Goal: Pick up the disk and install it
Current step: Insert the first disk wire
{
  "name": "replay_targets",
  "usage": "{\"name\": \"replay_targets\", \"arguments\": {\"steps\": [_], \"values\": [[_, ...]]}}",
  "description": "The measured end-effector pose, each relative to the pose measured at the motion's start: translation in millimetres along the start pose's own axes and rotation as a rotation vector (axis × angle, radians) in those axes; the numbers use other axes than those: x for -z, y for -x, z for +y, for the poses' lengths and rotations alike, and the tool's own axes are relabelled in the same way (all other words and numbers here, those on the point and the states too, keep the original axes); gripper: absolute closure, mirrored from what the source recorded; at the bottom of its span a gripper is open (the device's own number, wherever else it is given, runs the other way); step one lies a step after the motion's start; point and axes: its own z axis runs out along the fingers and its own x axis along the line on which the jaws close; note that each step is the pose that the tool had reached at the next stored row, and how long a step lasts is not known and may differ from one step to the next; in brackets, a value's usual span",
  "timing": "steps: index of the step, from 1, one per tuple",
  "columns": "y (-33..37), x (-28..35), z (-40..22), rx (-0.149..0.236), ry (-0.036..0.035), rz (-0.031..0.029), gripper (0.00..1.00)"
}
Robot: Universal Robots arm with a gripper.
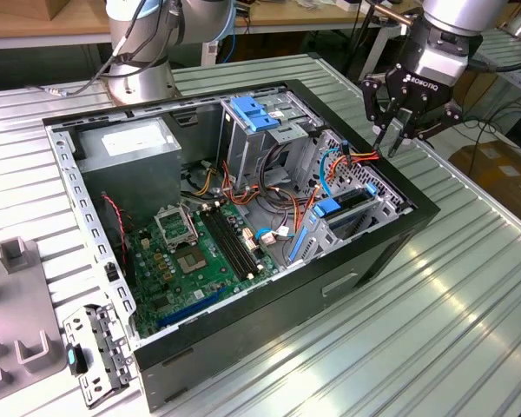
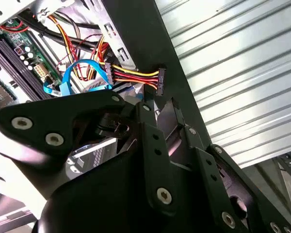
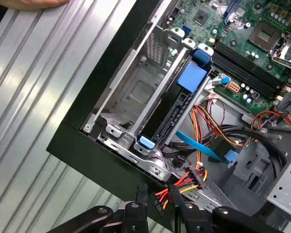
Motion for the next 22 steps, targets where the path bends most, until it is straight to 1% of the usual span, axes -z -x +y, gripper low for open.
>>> {"name": "replay_targets", "arguments": {"steps": [22], "values": [[0.0, -0.1, -0.1, 0.004, -0.0003, -0.0002, 0.69]]}}
